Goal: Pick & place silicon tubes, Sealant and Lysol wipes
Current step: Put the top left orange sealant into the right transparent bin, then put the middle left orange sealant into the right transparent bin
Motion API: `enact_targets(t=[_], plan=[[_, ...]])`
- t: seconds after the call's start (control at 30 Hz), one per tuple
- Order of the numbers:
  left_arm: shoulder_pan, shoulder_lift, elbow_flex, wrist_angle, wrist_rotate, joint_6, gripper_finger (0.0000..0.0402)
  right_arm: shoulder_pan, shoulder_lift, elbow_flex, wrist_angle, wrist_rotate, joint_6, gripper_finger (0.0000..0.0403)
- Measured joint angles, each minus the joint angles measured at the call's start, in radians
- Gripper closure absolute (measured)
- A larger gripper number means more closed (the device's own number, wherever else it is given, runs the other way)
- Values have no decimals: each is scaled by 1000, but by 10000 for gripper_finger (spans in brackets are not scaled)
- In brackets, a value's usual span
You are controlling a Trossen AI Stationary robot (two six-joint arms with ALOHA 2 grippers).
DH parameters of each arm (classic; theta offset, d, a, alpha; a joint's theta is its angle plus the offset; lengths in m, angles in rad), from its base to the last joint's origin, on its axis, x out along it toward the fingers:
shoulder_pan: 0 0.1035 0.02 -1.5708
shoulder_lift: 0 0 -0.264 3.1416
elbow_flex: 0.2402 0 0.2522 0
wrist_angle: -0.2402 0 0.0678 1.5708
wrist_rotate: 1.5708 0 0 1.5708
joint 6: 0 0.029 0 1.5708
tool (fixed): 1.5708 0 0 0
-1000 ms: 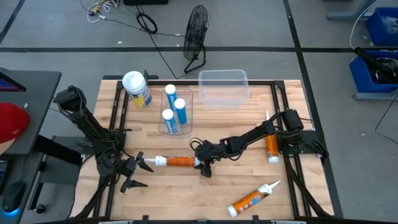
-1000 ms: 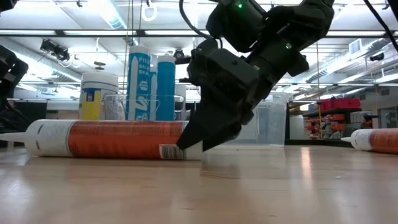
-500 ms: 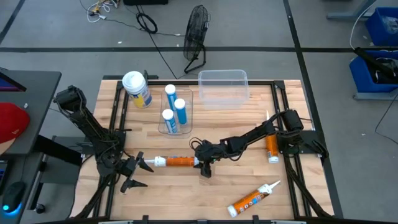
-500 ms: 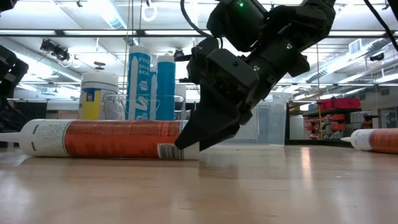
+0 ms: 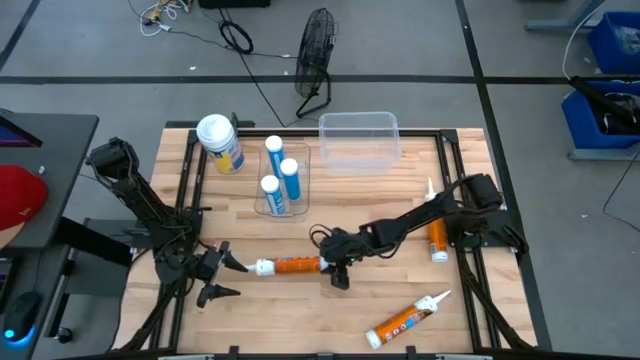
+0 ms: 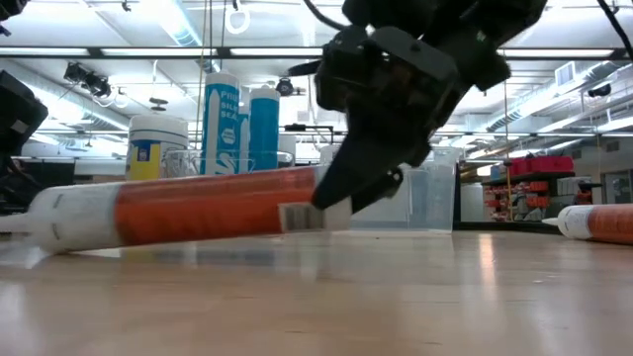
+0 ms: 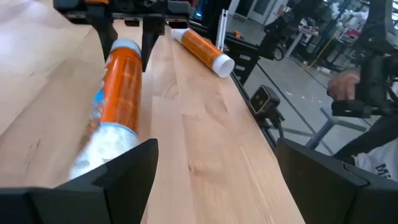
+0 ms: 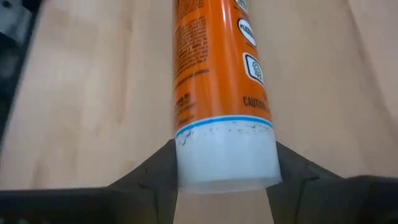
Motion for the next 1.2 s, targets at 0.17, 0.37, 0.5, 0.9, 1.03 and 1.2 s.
enact_targets(t=[0.17, 0.37, 0.5, 0.9, 1.03, 1.2], plan=[[0, 0, 0, 5, -37, 9, 71, 21, -27, 0, -53, 43, 0, 230], [0, 0, 0, -4, -37, 1, 71, 27, -25, 3, -109, 41, 19, 230], [0, 0, 0, -5, -37, 1, 71, 31, -24, 3, -127, 27, 56, 191], [0, 0, 0, -20, -34, 9, 71, 22, -27, 28, -173, -43, 115, 108], [0, 0, 0, -20, -37, 31, 71, 14, -28, 151, -228, 7, 26, 107], [-3, 0, 0, -20, -37, 30, 71, 3, -20, 302, -241, 69, -93, 112]])
